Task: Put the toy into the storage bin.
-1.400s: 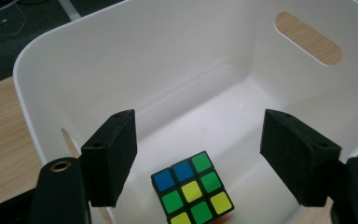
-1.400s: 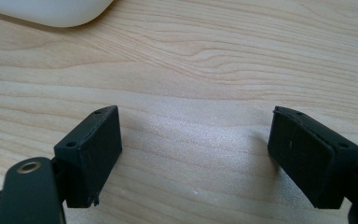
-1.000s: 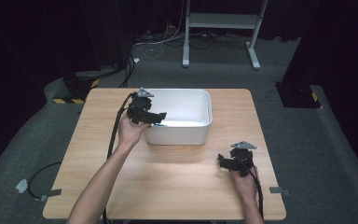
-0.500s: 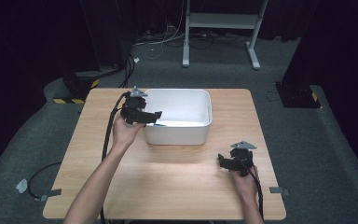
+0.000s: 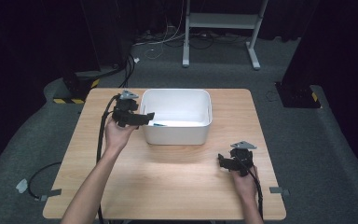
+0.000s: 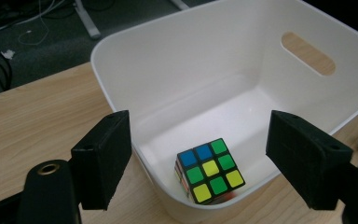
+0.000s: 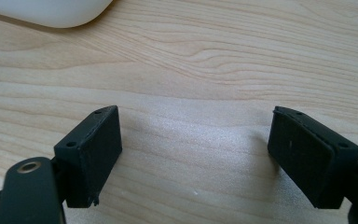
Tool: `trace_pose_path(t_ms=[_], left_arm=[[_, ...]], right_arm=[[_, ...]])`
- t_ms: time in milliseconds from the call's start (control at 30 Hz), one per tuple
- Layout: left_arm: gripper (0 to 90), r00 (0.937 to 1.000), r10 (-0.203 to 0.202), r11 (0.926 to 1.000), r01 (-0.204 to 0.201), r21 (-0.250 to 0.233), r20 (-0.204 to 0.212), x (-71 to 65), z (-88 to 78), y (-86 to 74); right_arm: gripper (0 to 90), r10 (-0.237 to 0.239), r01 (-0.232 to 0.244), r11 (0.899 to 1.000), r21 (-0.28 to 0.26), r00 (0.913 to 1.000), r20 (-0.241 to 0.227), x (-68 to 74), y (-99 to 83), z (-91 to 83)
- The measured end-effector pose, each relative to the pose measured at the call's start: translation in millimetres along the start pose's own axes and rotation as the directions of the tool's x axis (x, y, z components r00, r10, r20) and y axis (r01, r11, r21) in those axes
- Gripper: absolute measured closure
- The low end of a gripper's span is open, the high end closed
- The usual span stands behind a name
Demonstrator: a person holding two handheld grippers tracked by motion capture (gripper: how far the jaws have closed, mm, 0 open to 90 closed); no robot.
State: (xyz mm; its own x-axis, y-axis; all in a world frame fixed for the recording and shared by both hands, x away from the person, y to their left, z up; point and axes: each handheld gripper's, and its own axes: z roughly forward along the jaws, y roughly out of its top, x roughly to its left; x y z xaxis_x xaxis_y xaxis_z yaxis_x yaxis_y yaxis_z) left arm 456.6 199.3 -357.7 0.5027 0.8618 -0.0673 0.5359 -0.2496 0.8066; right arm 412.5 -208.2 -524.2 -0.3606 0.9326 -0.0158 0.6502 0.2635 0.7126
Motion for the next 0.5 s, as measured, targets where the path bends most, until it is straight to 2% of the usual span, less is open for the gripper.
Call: trace_pose_path(t_ms=[200, 500], left_arm=[[23.2, 1.0000, -0.001, 1.0000, 0.001, -0.007, -0.007, 3.7, -6.7, -5.4], [23.3, 0.9993, -0.037, 0.9992, 0.037, -0.016, -0.006, 12.2, -7.3, -17.1]], right_arm=[[17.4, 0.000, 0.000, 1.000, -0.001, 1.0000, 0.001, -0.1, 0.3, 0.2], [17.6, 0.000, 0.000, 1.000, 0.000, 1.0000, 0.002, 0.0, 0.4, 0.3]])
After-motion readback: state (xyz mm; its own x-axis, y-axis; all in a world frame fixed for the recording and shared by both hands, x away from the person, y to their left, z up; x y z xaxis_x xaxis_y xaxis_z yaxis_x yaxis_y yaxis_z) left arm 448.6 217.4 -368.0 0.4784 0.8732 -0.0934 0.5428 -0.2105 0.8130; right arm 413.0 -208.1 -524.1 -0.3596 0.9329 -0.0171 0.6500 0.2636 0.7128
